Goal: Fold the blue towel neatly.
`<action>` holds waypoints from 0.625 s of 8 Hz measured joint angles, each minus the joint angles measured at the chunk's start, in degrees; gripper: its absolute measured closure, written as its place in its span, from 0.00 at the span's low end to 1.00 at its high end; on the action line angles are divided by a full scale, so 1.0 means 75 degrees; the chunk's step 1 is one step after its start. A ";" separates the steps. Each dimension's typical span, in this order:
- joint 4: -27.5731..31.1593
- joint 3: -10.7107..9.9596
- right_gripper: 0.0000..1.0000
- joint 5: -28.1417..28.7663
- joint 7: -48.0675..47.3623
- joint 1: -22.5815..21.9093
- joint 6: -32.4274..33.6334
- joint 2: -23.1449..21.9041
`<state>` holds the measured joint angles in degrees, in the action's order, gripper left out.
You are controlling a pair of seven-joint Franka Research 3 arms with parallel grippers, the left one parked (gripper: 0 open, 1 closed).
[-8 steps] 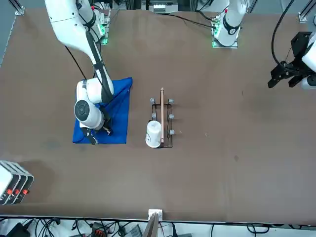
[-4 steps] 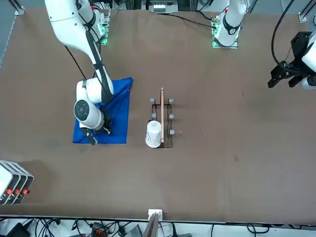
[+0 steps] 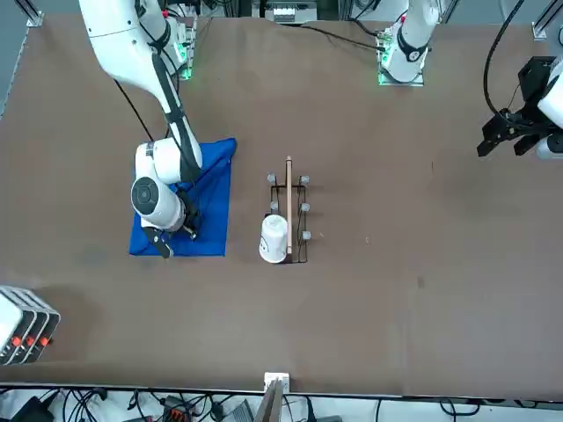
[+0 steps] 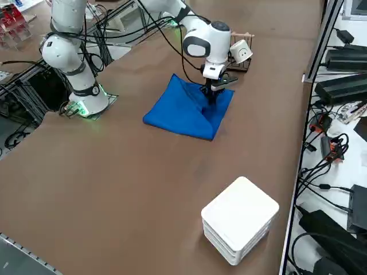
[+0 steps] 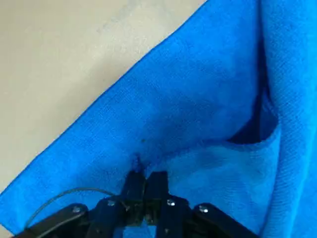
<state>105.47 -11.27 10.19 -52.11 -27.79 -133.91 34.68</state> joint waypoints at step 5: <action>-0.0183 0.0014 0.97 -0.0008 0.0032 -0.0080 -0.0010 -0.0138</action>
<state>104.10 -11.16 10.12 -51.87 -28.39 -133.98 33.65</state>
